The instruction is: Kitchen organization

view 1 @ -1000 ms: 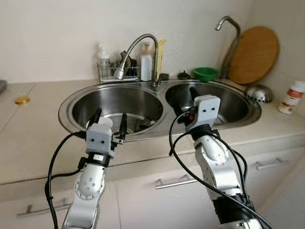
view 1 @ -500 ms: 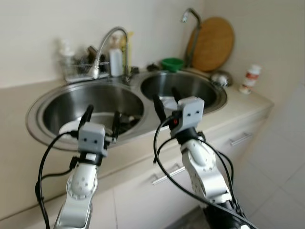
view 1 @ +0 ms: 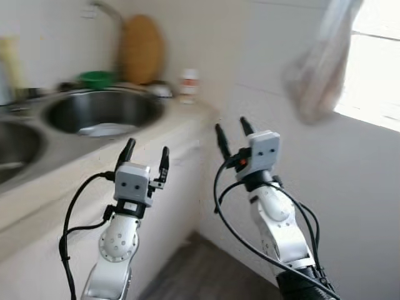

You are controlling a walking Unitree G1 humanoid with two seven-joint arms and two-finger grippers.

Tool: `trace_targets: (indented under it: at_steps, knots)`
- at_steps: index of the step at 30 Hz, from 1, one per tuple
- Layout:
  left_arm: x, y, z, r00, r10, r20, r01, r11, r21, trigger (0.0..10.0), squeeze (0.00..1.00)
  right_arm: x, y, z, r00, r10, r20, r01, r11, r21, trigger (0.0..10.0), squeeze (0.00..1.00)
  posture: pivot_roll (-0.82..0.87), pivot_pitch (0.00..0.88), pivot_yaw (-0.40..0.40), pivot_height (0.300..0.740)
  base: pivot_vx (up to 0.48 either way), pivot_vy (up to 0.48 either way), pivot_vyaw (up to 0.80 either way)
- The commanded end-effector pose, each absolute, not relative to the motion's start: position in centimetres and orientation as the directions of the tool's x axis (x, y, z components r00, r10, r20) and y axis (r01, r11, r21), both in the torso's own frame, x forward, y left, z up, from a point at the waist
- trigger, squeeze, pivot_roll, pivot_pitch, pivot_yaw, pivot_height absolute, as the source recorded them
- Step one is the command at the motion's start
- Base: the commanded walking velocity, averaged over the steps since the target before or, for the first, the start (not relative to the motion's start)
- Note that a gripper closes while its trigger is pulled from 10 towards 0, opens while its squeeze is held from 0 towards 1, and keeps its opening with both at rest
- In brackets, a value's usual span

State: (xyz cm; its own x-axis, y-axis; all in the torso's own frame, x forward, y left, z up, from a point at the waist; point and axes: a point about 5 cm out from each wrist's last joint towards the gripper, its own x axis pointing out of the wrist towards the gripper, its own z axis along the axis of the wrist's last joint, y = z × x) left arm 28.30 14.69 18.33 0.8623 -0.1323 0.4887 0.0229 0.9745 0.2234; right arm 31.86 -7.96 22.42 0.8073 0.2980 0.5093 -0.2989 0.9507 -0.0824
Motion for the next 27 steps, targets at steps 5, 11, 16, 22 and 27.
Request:
trace_targets:
  at_steps: [5, 11, 16, 22, 27]
  knots:
    - [28.5, 14.6, 18.5, 0.858, -0.136, 0.495, 0.025, 0.975, 0.223, 10.0, 0.0, 32.2, -8.1, 22.4, 0.829, 0.267, 0.49, -0.268, 0.961, -0.07, 10.0, 0.0, 0.04, 0.0, -0.034, 0.736, 0.0, 0.0, -0.8]
    - [28.6, 14.6, 18.3, 0.863, -0.129, 0.489, 0.024, 0.976, 0.215, 10.0, 0.0, 32.6, -8.8, 22.2, 0.854, 0.217, 0.472, -0.224, 0.974, -0.043, 10.0, 0.0, 0.03, 0.0, -0.036, 0.736, 0.0, 0.0, -0.8]
    - [28.6, 14.6, 18.2, 0.865, -0.126, 0.486, 0.023, 0.977, 0.213, 10.0, 0.0, 33.1, -9.6, 21.9, 0.878, 0.167, 0.448, -0.171, 0.985, -0.032, 10.0, 0.0, 0.03, 0.0, -0.04, 0.736, 0.0, 0.0, -0.8]
    - [28.7, 14.6, 18.2, 0.866, -0.127, 0.484, 0.022, 0.976, 0.216, 10.0, 0.0, 33.9, -10.6, 21.2, 0.913, 0.102, 0.396, -0.103, 0.994, -0.017, 10.0, 0.0, 0.03, 0.0, -0.041, 0.736, 0.0, 0.0, -0.8]
    - [28.8, 14.6, 18.0, 0.872, -0.126, 0.474, 0.019, 0.975, 0.223, 10.0, 0.0, 34.2, -11.0, 20.4, 0.935, 0.074, 0.347, -0.078, 0.997, -0.003, 10.0, 0.0, 0.03, 0.0, -0.042, 0.736, 0.0, 0.0, -0.8]
